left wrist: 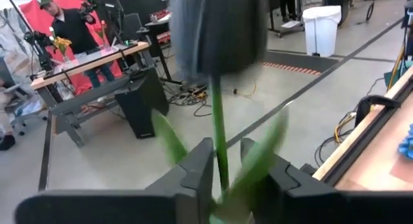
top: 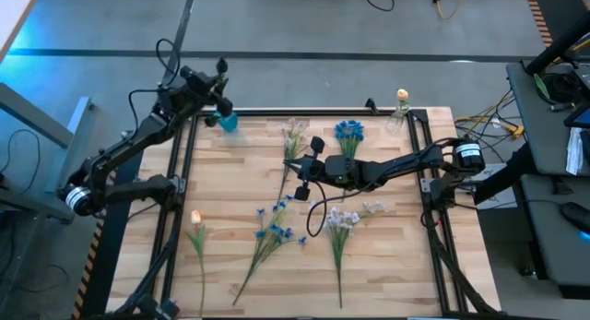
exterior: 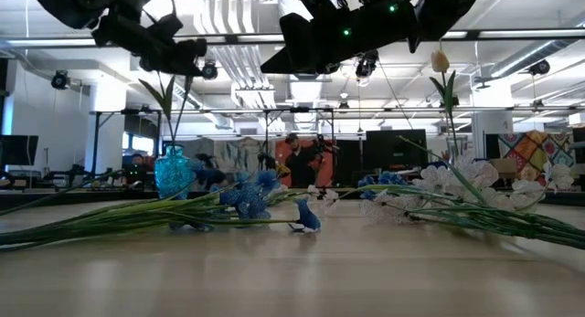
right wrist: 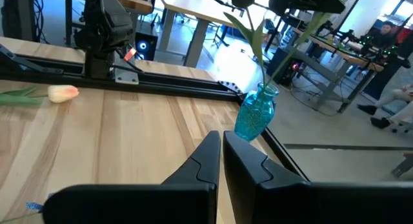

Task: Sort flowers into vase by color
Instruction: Put the black tulip into the blue vase

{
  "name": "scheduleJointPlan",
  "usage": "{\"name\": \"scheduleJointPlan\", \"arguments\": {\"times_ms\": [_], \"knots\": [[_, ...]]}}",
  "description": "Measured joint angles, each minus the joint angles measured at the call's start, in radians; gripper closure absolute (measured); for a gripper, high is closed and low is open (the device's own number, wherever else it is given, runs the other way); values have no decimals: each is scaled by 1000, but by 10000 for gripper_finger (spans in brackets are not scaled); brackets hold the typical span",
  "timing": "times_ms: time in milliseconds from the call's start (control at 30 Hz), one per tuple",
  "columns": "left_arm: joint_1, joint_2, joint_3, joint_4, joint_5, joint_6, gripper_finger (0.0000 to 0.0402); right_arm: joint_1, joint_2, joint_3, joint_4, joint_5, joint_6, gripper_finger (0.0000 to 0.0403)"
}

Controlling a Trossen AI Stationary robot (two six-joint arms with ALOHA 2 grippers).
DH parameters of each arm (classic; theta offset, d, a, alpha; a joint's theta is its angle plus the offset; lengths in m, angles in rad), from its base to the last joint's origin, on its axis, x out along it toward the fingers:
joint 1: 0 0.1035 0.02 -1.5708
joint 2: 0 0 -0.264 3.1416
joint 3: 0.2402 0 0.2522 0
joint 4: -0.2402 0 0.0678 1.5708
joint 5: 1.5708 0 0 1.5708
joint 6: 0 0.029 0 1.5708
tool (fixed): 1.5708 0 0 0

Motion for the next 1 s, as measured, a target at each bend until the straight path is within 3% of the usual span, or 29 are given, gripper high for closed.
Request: {"name": "scheduleJointPlan", "arguments": {"times_ms": [367,533,800,1000], "knots": [[2,-104,0,-151,-1,49,287,0,0,0,0,0,0,390],[2,-166,9,-196,-2,47,307,0,0,0,0,0,0,390],[2,-210,138,-413,-31,19,367,0,0,0,0,-1,0,390],[2,-176,158,-531,-32,29,365,0,0,0,0,-1,0,390]]}}
